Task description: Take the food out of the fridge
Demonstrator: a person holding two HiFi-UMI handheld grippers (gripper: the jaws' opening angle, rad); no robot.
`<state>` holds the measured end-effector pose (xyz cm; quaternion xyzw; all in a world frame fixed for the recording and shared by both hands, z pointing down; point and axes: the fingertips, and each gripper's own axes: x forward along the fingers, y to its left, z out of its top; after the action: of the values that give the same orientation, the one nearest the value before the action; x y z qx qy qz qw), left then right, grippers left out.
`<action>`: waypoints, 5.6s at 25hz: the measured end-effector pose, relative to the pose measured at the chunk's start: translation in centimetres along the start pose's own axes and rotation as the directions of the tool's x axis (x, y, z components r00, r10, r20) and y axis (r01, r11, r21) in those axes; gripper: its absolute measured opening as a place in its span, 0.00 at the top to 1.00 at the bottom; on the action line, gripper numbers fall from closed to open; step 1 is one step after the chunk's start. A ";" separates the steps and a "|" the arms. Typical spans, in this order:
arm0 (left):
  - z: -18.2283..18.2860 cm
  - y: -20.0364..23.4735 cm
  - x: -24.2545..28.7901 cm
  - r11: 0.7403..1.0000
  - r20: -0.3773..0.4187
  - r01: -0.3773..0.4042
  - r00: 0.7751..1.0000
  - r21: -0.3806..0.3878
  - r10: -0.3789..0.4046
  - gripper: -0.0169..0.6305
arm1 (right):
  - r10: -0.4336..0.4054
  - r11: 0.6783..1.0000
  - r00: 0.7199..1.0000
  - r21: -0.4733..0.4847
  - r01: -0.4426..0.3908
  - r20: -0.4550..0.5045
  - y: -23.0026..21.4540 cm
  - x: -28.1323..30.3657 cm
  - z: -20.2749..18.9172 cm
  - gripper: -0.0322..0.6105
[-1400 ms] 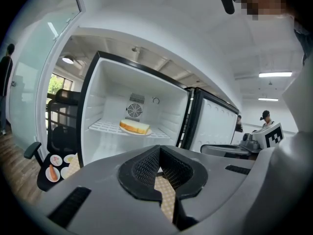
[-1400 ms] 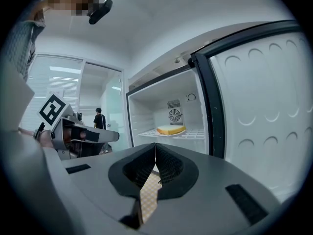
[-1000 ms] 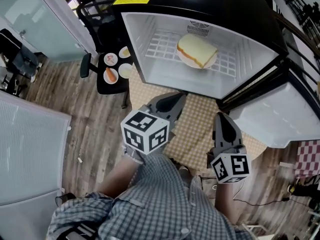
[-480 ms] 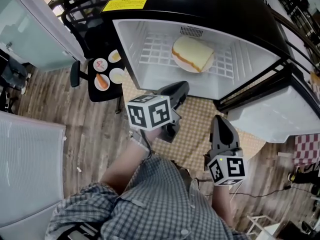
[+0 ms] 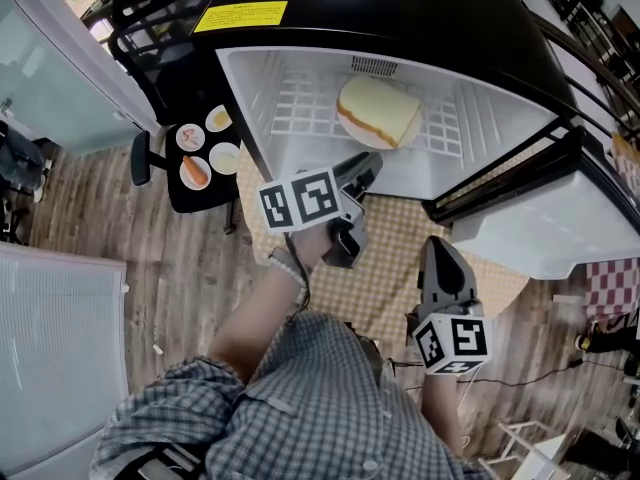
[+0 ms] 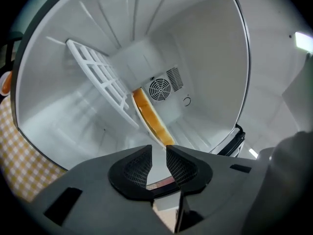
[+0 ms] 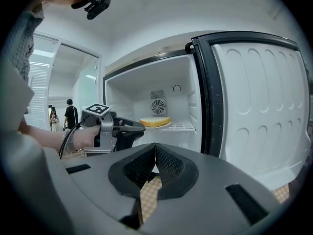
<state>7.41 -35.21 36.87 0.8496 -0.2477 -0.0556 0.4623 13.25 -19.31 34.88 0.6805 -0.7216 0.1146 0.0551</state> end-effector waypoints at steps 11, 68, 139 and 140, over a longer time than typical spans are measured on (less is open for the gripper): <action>0.8 0.6 1.7 0.985 0.038 0.009 0.999 -0.172 -0.002 0.80 | 0.010 1.000 1.000 -0.003 -0.010 -0.022 0.9 0.5 -0.7 0.93; 1.3 0.6 -2.5 0.997 -0.074 0.044 0.996 -0.059 -0.048 0.86 | 0.236 0.573 0.949 0.758 -0.311 0.211 -0.4 15.4 2.7 0.87; -19.3 -0.5 -7.6 0.999 -0.192 -0.034 0.980 0.037 0.041 0.86 | 0.277 0.632 0.961 0.757 -0.165 -0.022 -2.5 -0.7 -12.1 0.87; -19.7 -0.2 -7.7 0.999 -0.193 -0.039 0.980 0.032 0.045 0.86 | 0.285 0.621 0.958 0.765 -0.170 -0.019 -2.3 -0.7 -12.3 0.87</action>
<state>7.18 -16.57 46.77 0.8521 -0.2201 0.0407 0.4732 14.66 -15.80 46.84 0.5345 -0.6822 0.4575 -0.1987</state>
